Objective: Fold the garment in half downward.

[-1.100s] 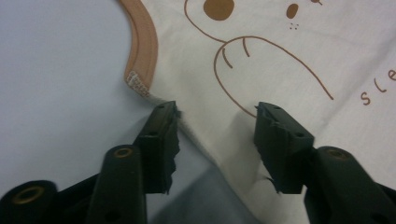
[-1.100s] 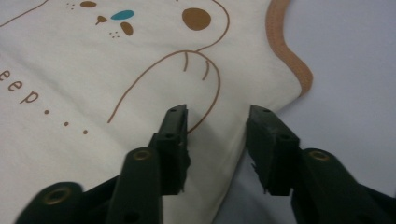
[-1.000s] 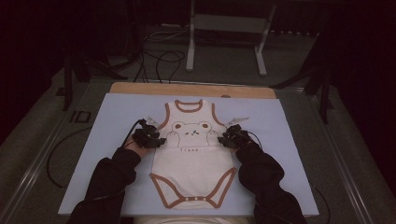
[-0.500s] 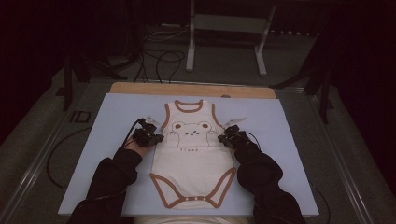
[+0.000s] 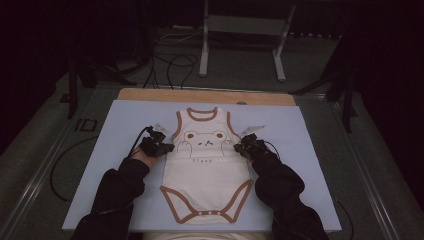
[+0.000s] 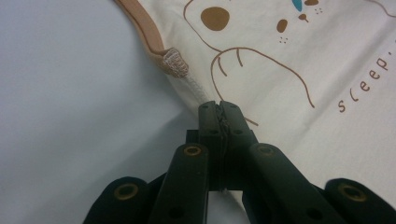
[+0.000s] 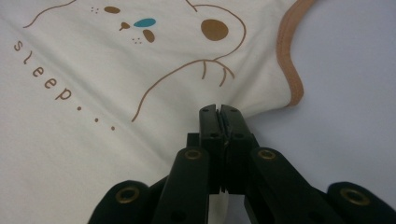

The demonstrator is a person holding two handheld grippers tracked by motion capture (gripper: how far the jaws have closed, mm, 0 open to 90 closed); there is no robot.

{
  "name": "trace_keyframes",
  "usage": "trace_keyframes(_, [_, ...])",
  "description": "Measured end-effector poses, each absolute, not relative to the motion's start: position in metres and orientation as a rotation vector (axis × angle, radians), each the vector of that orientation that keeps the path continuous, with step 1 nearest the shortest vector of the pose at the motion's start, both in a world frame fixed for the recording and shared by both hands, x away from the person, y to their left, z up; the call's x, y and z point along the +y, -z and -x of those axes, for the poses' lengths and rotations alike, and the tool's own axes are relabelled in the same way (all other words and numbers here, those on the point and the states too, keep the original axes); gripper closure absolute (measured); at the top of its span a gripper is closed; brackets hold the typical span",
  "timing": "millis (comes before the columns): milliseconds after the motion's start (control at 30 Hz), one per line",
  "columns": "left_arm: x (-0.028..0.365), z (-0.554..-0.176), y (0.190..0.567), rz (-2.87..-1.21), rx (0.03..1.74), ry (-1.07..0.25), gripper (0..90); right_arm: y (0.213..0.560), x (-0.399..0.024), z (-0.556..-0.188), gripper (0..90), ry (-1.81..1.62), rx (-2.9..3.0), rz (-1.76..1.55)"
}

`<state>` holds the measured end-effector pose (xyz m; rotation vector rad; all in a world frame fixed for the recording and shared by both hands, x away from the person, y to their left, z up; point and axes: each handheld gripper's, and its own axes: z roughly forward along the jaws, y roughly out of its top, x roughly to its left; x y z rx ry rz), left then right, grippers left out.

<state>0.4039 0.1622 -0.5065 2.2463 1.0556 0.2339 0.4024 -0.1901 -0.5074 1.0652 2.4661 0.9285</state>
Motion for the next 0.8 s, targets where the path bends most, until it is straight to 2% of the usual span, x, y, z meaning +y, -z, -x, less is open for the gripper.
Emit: trace_keyframes(800, [0.165, -0.395, 0.486, -2.216, 0.997, -0.19, 89.8, 0.482, -0.193, -0.387, 89.2, -0.967, 2.461, -0.986])
